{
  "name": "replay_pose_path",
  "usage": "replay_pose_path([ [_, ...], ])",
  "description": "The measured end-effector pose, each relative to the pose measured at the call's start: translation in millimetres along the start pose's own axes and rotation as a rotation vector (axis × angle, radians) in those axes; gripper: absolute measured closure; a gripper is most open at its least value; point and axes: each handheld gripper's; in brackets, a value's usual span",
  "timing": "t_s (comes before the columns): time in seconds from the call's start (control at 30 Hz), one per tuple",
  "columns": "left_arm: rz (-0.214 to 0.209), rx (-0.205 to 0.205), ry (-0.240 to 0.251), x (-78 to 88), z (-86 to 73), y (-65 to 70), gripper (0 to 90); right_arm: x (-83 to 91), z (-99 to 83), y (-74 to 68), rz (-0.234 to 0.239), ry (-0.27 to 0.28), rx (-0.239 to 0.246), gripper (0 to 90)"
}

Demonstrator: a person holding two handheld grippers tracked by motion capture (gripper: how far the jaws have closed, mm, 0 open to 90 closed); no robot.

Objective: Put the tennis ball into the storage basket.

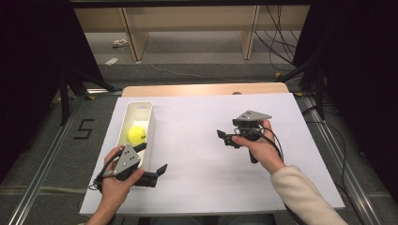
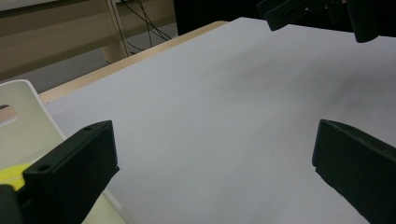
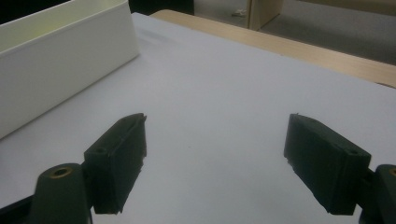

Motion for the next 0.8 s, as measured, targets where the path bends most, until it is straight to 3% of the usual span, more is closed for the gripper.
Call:
replay_pose_path([
  [0.8,0.0,0.002,-0.002,-0.2,-0.3,0.0,0.0,33.2,-14.1,22.9,-0.064,-0.002,-0.029,21.8],
])
Point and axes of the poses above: each handheld gripper's, and its own axes: x roughly backward along the jaws, z roughly out of its top, y roughly to its right, and after that the axes turned 15 degrees about y, right-handed
